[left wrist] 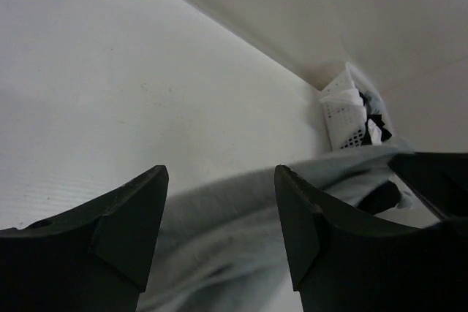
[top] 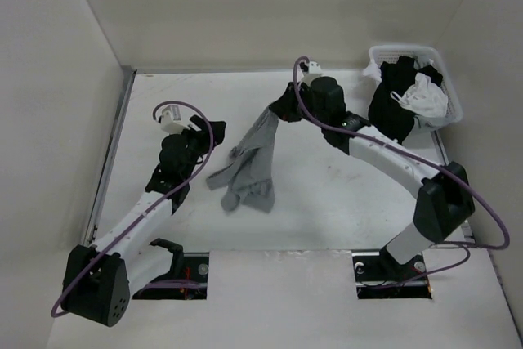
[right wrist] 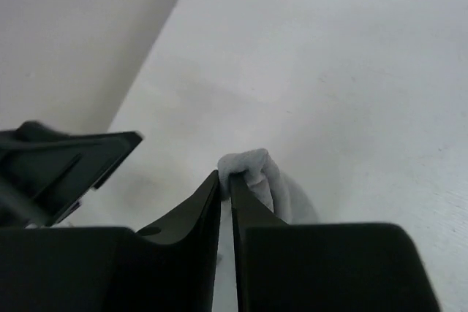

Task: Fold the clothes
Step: Move the tank top to the center of the board, then flatten the tank top out

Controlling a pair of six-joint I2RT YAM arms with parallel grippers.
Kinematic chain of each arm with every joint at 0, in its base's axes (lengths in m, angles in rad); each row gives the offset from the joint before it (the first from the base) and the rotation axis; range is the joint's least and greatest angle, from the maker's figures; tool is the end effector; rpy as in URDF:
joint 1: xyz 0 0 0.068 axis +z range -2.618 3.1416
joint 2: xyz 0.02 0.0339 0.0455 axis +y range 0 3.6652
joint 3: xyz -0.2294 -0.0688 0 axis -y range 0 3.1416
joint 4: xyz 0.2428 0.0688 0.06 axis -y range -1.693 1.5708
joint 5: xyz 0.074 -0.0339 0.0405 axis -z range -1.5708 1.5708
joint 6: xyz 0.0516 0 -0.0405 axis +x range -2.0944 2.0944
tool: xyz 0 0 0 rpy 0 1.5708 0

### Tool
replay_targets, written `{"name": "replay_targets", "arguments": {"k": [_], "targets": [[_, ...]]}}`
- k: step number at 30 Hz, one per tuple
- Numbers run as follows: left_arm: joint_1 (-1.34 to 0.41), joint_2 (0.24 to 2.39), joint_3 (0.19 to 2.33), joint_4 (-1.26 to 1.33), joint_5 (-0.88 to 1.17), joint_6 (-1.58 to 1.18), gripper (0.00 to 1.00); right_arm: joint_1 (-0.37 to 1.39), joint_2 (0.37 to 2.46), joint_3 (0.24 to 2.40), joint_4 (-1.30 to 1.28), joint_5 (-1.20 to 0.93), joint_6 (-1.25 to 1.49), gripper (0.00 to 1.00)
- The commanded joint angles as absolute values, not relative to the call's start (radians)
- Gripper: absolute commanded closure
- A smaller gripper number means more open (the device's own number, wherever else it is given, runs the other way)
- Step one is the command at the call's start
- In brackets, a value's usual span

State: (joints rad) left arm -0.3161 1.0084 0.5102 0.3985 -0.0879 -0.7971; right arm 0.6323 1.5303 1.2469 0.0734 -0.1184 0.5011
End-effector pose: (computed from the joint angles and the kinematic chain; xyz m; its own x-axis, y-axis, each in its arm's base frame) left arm 0.2527 -0.0779 0.2318 -0.2282 -0.6751 -0.7016 0.0907 0.7027 -0.7057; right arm 0.3054 0.2313 0.3063 -0.4742 0.2439 -0.8460 -0.5157 0.7018 0.4914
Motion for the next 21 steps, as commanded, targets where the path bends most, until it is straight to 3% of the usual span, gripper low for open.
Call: {"name": "replay_targets", "arguments": {"k": [1, 3, 6, 7, 8, 10, 12, 14, 17, 20, 21], "targets": [[-0.311, 1.006, 0.521, 0.347, -0.087, -0.799, 0.42, 0.57, 1.544, 1.448, 0.175, -0.097, 0.529, 0.83], [-0.315, 1.011, 0.531, 0.33, -0.101, -0.789, 0.42, 0.535, 1.61, 1.499, 0.146, -0.031, 0.546, 0.75], [-0.323, 1.022, 0.541, 0.279, -0.144, -0.767, 0.44, 0.507, 1.631, 1.447, 0.101, 0.095, 0.58, 0.44], [-0.326, 1.026, 0.545, 0.259, -0.164, -0.755, 0.44, 0.512, 1.614, 1.389, 0.1, 0.119, 0.577, 0.39], [-0.332, 1.034, 0.546, 0.238, -0.19, -0.74, 0.45, 0.512, 1.589, 1.318, 0.109, 0.13, 0.577, 0.4], [-0.343, 1.058, 0.543, 0.19, -0.257, -0.715, 0.48, 0.566, 1.539, 1.176, 0.13, 0.097, 0.578, 0.57], [-0.335, 1.098, 0.529, 0.152, -0.343, -0.71, 0.53, 0.663, 1.51, 1.067, 0.14, 0.048, 0.603, 0.89], [-0.306, 1.153, 0.515, 0.144, -0.382, -0.724, 0.56, 0.784, 1.52, 1.007, 0.135, 0.014, 0.629, 0.96], [-0.248, 1.247, 0.538, 0.158, -0.313, -0.759, 0.54, 0.95, 1.569, 0.965, 0.156, 0.006, 0.678, 0.88], [-0.222, 1.33, 0.569, 0.213, -0.249, -0.791, 0.48, 1.053, 1.626, 0.969, 0.219, 0.014, 0.738, 0.62], [-0.217, 1.359, 0.58, 0.231, -0.247, -0.796, 0.48, 1.073, 1.647, 0.974, 0.242, 0.017, 0.748, 0.57]]}}
